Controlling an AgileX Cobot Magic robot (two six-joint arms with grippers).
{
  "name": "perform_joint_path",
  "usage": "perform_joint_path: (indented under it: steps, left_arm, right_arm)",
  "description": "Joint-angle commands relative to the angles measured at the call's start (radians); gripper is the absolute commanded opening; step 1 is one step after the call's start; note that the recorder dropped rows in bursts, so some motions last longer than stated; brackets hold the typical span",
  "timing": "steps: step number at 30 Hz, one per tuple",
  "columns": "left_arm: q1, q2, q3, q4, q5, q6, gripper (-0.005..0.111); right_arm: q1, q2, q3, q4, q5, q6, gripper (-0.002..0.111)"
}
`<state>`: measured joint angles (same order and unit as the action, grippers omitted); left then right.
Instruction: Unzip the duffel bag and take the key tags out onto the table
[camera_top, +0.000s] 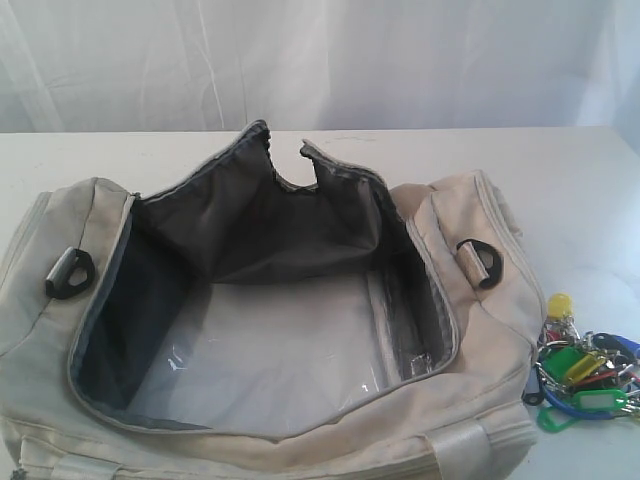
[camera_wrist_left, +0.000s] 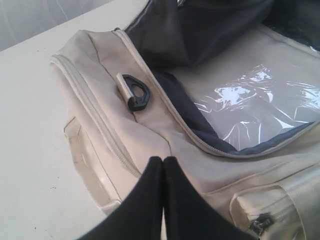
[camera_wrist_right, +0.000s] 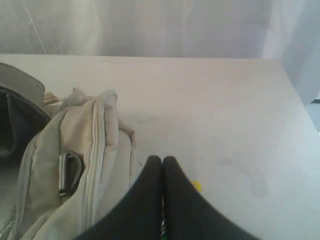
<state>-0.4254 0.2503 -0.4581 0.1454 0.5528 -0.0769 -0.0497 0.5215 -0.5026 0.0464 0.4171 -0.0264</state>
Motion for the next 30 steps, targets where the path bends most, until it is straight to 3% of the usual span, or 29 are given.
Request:
perform_joint_path:
  steps: [1,26,30]
  left_arm:
    - [-0.006,-0.006,0.007,-0.02,0.025,0.001,0.0]
    - [-0.004,-0.006,0.007,-0.018,0.016,0.001,0.0]
    - [0.087,-0.006,0.007,-0.018,0.016,0.001,0.0]
  right_arm:
    - [0.003,-0.045,0.007,0.005,-0.029,-0.011,0.0]
    - [0.02,-0.233,0.007,0.005,-0.029,-0.011,0.0]
    - [0.02,-0.233,0.007,0.005,-0.029,-0.011,0.0]
